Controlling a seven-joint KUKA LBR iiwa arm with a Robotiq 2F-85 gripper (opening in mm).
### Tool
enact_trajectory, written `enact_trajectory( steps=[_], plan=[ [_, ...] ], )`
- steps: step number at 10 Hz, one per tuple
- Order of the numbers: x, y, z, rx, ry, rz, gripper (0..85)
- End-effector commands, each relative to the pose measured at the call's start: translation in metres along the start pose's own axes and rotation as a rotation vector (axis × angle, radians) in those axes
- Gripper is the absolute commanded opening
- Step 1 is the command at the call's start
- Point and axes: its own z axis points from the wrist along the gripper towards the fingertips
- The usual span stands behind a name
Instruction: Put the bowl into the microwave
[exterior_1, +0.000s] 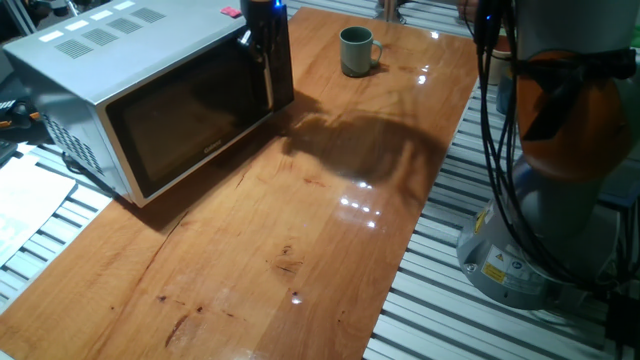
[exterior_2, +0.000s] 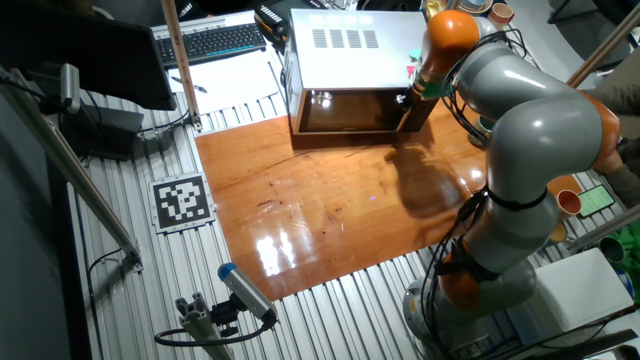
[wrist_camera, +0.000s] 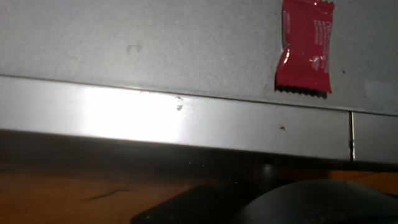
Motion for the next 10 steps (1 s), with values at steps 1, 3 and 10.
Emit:
enact_trajectory(
  steps=[1,3,10],
  plan=[
    [0.0028,0.0018,-0.0005,0.004,-0.005,0.004,0.0],
    [0.0086,0.0069,0.0010,0.018,-0.022,0.010,0.0],
    [0.0096,0.0088,-0.0033,0.022,-0.027,0.008,0.0]
  ],
)
